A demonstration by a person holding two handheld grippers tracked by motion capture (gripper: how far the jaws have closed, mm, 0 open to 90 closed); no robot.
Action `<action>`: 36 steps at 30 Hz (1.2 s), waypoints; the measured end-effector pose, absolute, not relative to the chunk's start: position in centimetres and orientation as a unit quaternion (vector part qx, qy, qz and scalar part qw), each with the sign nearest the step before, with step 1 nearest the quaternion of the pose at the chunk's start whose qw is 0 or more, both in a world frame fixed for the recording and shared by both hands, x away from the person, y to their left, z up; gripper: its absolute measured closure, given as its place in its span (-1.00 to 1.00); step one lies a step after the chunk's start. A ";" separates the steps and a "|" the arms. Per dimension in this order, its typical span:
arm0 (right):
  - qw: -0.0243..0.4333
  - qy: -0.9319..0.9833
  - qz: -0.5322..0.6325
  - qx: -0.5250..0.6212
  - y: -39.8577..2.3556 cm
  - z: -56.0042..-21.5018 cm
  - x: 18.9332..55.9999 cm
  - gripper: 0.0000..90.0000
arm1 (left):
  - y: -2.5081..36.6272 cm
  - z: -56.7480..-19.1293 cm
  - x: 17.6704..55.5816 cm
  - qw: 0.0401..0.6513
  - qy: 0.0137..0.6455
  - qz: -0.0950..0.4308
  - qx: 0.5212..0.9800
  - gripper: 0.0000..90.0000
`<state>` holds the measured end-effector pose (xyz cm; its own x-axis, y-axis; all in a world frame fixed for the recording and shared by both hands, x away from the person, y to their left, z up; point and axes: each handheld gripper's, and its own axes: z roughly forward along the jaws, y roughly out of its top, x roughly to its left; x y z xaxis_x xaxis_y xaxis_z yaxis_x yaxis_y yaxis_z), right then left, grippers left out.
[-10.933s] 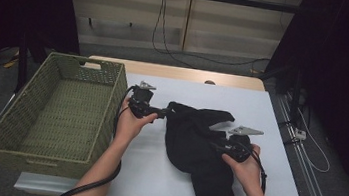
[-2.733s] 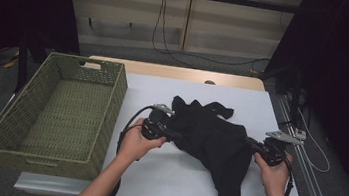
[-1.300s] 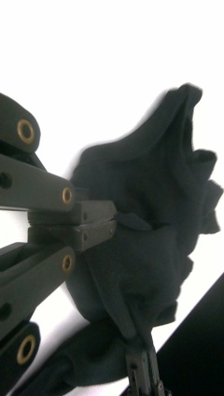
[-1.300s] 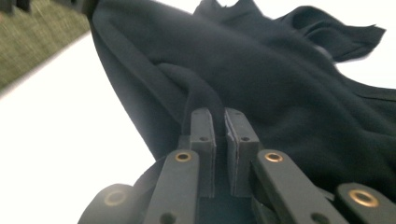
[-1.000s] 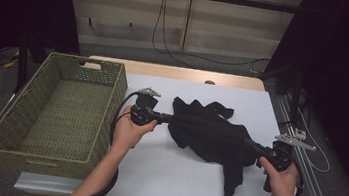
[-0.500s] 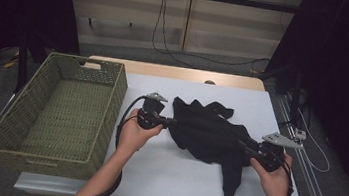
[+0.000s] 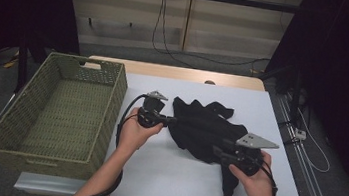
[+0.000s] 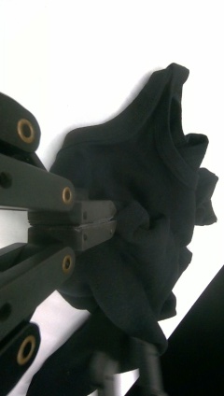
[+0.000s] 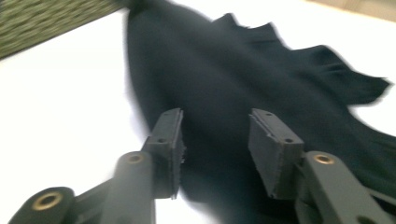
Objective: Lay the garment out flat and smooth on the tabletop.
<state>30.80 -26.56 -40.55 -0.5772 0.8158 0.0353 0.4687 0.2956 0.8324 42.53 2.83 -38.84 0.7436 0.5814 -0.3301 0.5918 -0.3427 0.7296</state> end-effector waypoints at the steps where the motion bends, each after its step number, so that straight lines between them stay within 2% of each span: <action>1: 0.189 0.787 0.424 0.406 -26.0 -40.8 30.8 0.27 | 2.8 -38.8 42.6 0.448 0.358 -0.007 0.819 1.00; 6: 0.155 0.821 0.383 0.393 -24.2 -43.7 31.3 0.25 | 2.6 -38.7 42.6 0.451 0.355 -0.003 0.819 1.00; 11: 0.154 0.835 0.352 0.394 -23.7 -45.6 31.9 0.17 | 2.6 -38.5 42.6 0.454 0.353 -0.004 0.818 1.00; 13: 0.166 0.836 0.351 0.387 -23.4 -45.7 31.9 0.29 | 2.6 -38.5 42.6 0.455 0.353 -0.007 0.817 1.00; 15: 0.170 0.844 0.339 0.379 -23.3 -45.4 31.9 0.80 | 2.5 -38.6 42.6 0.455 0.353 -0.006 0.818 1.00; 17: 0.173 0.845 0.334 0.380 -23.3 -45.2 32.0 0.94 | 2.4 -38.5 42.6 0.454 0.351 -0.005 0.819 1.00; 22: 0.134 0.838 0.367 0.381 -23.1 -44.3 31.7 0.96 | 2.4 -38.4 42.6 0.455 0.349 -0.003 0.819 1.00; 27: 0.088 0.827 0.432 0.349 -20.9 -42.2 30.5 0.96 | 2.4 -38.4 42.7 0.456 0.352 -0.002 0.817 1.00; 31: 0.047 0.820 0.464 0.331 -18.9 -42.0 30.2 0.96 | 2.4 -38.5 42.6 0.451 0.351 -0.003 0.821 0.97; 33: 0.042 0.820 0.465 0.332 -18.6 -42.3 30.4 0.96 | 2.5 -38.6 42.5 0.453 0.350 -0.001 0.820 0.90; 36: 0.051 0.804 0.475 0.353 -19.4 -42.4 30.9 0.96 | 2.8 -38.7 42.5 0.448 0.349 -0.001 0.823 0.54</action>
